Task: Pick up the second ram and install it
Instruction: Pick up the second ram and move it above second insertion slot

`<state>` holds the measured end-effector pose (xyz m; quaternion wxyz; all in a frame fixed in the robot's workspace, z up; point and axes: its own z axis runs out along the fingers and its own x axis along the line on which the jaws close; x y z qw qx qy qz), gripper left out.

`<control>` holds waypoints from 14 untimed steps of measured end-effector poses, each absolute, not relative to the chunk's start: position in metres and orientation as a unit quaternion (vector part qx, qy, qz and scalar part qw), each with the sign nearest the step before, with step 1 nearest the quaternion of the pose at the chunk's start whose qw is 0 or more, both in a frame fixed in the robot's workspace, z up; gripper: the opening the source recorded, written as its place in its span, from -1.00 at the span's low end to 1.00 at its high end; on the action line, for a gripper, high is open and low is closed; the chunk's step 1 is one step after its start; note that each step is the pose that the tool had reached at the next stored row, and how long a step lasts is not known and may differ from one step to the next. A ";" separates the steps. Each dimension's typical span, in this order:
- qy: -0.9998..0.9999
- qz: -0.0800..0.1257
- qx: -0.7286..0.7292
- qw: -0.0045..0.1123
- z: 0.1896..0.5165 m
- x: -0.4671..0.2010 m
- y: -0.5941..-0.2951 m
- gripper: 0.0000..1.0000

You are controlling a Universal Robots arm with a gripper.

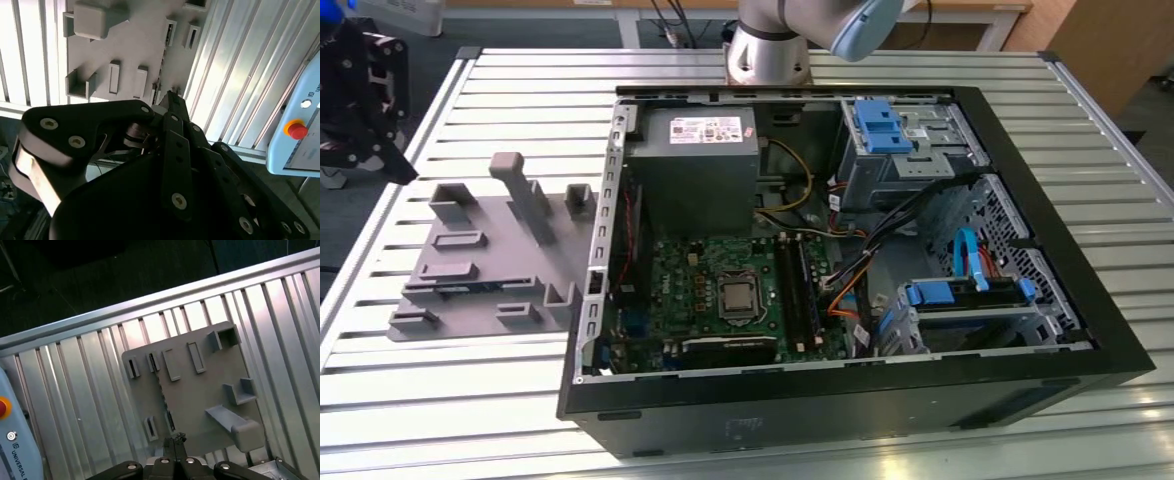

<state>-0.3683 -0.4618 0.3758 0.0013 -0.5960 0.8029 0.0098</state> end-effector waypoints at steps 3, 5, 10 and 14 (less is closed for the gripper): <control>0.787 0.010 -0.617 0.001 0.375 -0.368 -0.462 -0.79; 0.775 0.010 -0.631 0.001 0.375 -0.368 -0.462 -0.79; 0.747 0.010 -0.665 0.000 0.374 -0.368 -0.462 -0.79; 0.742 0.010 -0.670 0.000 0.372 -0.371 -0.461 -0.79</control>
